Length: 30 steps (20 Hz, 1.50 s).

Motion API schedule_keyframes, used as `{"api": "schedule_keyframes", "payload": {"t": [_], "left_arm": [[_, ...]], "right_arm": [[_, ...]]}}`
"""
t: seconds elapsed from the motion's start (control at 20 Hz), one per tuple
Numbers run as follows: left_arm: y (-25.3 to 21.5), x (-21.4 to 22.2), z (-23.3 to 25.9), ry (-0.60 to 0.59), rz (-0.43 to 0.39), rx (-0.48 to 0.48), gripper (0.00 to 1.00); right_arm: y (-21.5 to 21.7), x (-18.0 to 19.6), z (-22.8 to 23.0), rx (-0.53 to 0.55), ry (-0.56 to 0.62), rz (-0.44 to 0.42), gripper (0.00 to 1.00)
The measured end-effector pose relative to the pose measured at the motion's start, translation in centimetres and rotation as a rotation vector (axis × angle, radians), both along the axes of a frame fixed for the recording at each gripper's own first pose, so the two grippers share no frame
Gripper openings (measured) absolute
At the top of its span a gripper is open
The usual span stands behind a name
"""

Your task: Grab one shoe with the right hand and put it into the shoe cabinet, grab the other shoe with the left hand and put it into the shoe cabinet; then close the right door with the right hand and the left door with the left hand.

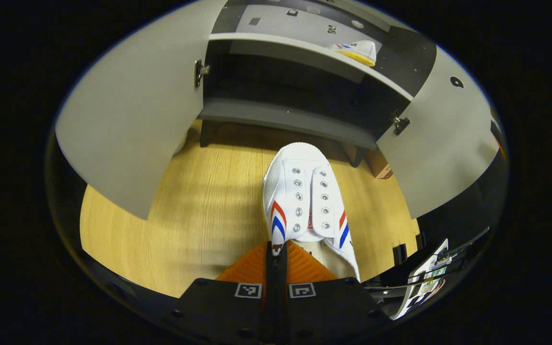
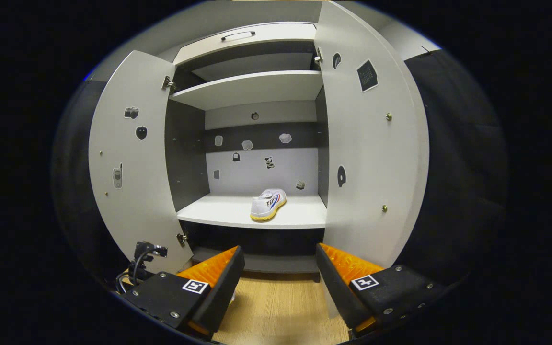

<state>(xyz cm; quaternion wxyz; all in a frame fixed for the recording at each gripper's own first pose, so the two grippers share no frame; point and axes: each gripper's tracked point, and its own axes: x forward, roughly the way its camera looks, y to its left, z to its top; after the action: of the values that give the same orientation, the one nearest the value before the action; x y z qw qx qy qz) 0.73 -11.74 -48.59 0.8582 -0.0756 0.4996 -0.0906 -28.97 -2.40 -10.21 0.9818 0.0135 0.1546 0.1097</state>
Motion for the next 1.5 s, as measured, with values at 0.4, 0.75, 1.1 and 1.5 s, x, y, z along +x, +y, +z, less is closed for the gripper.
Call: {"api": "schedule_keyframes", "payload": {"t": [0.4,0.75,1.1,1.5], "left_arm": [[1.4,1.5,2.6,-0.193,0.025,-0.055,0.06],[1.4,1.4,3.2,-0.341,0.045,-0.017,0.06],[1.6,1.3,3.1,-0.321,0.055,0.008,0.06],[1.3,1.3,2.6,-0.204,0.053,0.004,0.06]], "right_arm": [[1.6,1.1,1.3,0.053,-0.044,0.095,0.92],[2.1,2.0,2.2,0.032,-0.085,0.131,0.92],[3.0,2.6,2.6,0.013,-0.112,0.152,0.93],[3.7,3.0,2.2,0.006,-0.102,0.163,0.92]]}}
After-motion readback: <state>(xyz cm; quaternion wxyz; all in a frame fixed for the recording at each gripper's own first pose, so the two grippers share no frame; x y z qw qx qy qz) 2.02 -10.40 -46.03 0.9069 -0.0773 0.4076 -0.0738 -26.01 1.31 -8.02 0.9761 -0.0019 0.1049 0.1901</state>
